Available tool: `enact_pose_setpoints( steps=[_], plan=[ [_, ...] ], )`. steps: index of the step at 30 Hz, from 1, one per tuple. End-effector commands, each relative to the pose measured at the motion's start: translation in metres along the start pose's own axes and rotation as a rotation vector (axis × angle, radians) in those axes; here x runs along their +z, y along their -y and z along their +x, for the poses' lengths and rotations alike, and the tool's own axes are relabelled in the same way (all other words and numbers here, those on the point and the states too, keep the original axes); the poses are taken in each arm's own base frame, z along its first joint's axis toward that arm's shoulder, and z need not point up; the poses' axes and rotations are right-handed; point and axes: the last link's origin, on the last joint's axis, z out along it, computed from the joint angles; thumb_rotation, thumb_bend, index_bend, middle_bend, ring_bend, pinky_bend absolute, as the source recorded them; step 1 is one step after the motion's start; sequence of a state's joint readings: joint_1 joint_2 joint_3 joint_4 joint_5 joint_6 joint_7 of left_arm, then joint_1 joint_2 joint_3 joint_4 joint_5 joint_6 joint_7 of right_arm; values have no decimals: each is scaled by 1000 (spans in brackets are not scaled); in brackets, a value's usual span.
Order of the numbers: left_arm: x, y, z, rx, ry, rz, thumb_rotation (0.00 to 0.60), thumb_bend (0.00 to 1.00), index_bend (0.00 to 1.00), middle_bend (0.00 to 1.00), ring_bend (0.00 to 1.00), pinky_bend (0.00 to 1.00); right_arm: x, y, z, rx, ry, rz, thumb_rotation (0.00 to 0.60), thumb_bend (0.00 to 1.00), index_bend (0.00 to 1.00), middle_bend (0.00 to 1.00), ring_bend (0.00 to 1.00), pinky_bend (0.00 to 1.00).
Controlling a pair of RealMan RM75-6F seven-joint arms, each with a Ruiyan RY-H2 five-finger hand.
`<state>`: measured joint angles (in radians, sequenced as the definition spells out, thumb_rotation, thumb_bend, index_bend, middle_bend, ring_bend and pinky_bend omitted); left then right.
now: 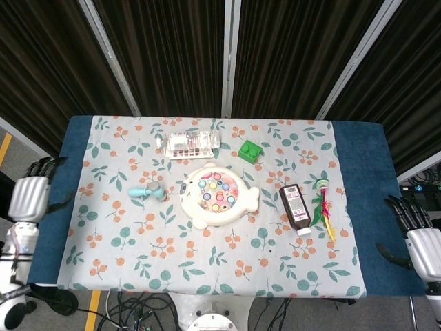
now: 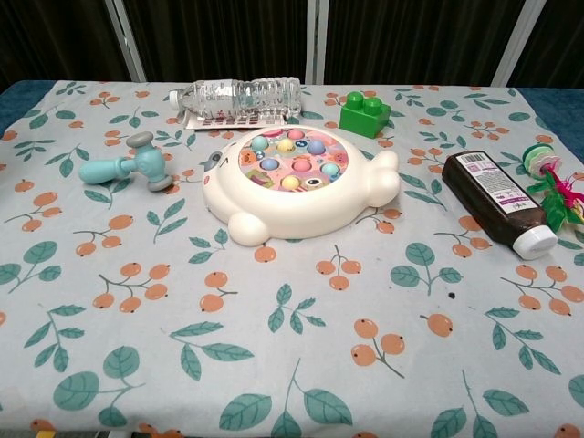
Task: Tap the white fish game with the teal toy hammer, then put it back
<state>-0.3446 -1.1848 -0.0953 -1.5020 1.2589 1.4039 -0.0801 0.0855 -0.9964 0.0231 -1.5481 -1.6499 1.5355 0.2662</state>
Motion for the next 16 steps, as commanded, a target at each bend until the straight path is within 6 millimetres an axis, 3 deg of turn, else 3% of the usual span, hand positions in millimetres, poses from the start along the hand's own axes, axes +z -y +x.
enact_pose_setpoints(
  steps=[1,7,16],
  plan=[
    [-52,27,10,29,-27,120,600,277,148,202,102,139,3,1,0,-3,-3,10,600,159,0,37,0,0],
    [-95,28,3,30,-13,168,600,273,162,202,102,132,5,5,-2,-6,-2,23,600,160,0,37,0,0],
    [-111,14,0,43,37,93,600,273,170,202,102,92,6,7,-8,6,8,31,600,159,0,38,0,0]
  ],
)
